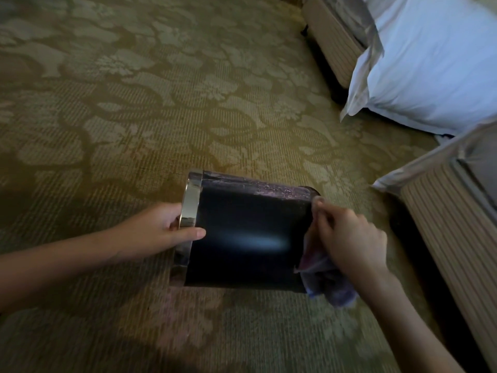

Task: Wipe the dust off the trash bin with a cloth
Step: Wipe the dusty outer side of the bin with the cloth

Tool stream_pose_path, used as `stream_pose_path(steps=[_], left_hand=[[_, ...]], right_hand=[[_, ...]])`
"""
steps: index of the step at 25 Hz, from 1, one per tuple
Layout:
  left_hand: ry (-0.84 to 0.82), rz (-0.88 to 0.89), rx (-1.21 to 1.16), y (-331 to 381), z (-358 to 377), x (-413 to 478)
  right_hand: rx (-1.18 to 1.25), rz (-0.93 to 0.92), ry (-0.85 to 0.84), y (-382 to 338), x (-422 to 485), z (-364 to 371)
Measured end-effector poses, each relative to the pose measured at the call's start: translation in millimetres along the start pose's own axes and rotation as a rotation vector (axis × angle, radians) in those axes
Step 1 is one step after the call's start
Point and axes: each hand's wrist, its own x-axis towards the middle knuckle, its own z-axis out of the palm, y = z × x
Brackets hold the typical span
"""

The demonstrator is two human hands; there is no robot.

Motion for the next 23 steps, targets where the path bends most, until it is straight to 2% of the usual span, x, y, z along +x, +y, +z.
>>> stream_pose_path(steps=[6, 11, 14, 16, 21, 23], left_hand=[[-0.004, 0.016, 0.010, 0.8, 3.1, -4.4], [-0.019, 0.050, -0.007, -2.5, 4.0, -6.1], [-0.027, 0.062, -0.042, -4.0, 3.1, -5.4], [-0.027, 0.064, -0.078, -3.4, 2.1, -4.6], [-0.013, 0.092, -0.062, 5.0, 0.4, -2.1], [-0.023, 0.083, -0.054, 3.5, 1.5, -5.4]], right_hand=[[-0.048, -0.074, -0.008, -35.4, 0.7, 5.9], [0.096, -0.403, -0.070, -129.9, -15.0, 11.9], [0.117, -0.505, -0.057, -142.6, -17.5, 12.7], [0.059, -0.439, -0.027, -118.2, -11.1, 12.3], [-0.114, -0.121, 0.024, -15.3, -16.8, 2.4], [-0.136, -0.077, 0.040, 5.7, -27.7, 1.1]])
